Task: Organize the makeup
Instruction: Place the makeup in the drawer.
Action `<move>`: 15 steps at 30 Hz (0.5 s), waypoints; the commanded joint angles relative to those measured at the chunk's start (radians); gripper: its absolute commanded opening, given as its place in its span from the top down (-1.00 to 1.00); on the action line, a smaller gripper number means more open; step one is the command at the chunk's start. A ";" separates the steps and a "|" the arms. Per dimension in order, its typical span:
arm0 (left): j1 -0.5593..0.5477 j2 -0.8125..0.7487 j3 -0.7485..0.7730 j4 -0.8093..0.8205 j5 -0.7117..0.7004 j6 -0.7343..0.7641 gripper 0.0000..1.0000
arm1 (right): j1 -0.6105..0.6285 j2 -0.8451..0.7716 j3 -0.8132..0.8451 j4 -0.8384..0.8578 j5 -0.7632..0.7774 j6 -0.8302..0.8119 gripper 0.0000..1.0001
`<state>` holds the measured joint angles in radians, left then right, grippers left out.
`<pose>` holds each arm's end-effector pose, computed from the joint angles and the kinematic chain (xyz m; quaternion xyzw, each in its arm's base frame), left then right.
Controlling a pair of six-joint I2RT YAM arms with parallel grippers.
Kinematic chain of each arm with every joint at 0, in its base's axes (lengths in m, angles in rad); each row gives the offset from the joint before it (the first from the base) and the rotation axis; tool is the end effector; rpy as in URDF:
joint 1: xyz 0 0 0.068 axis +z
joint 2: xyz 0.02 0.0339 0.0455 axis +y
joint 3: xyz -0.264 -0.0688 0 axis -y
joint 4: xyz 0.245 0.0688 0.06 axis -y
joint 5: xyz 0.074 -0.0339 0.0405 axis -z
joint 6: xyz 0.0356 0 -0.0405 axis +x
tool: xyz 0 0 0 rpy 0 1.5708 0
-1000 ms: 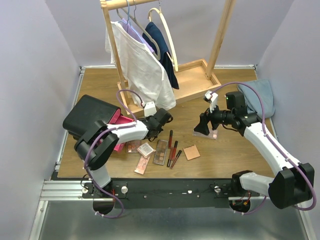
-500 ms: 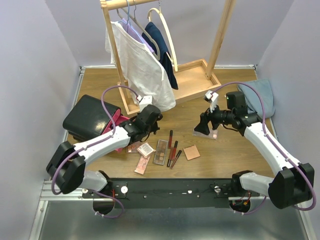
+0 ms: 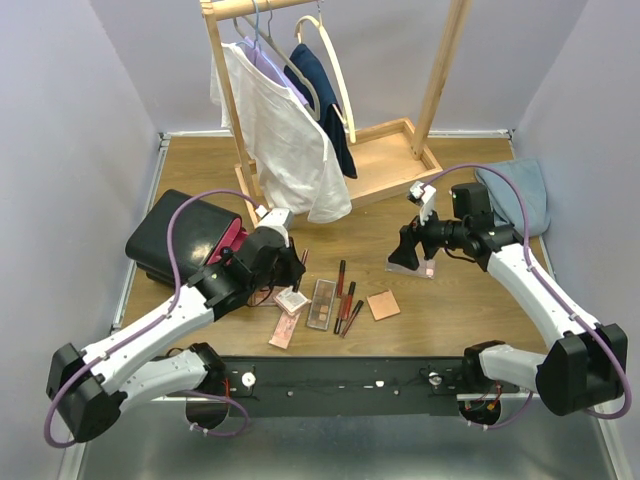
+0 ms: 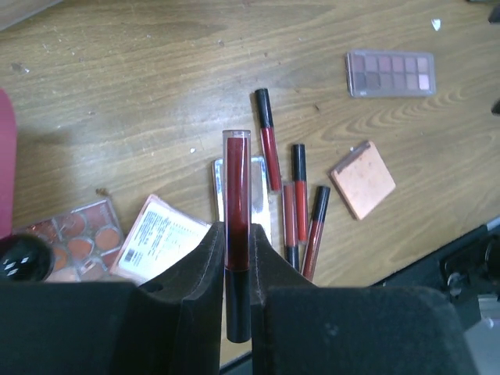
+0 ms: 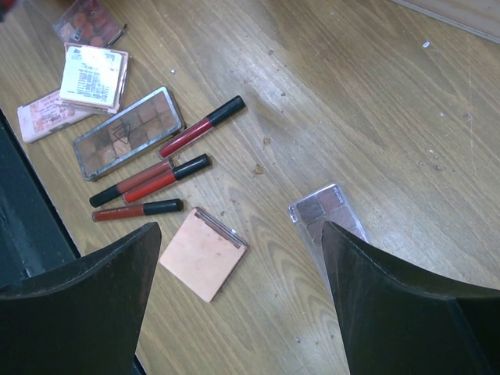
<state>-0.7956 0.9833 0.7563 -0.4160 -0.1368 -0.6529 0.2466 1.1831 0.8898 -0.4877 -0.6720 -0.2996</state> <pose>0.1528 -0.1490 0.2710 0.0331 0.8921 -0.2500 0.3748 0.2316 0.0812 0.2728 -0.3572 0.8049 0.2946 0.3711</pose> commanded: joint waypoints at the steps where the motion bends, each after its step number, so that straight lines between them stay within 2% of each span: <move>1: -0.007 -0.077 0.038 -0.124 0.040 0.064 1.00 | -0.009 0.013 -0.009 0.001 -0.021 -0.012 -0.82; 15: 0.004 -0.118 0.181 -0.339 -0.086 0.240 1.00 | -0.007 0.016 -0.005 -0.025 -0.060 -0.050 -0.82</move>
<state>-0.7959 0.8734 0.8776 -0.6636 -0.1532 -0.4911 0.2466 1.1908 0.8898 -0.4950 -0.6987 -0.3264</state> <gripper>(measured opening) 0.208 0.910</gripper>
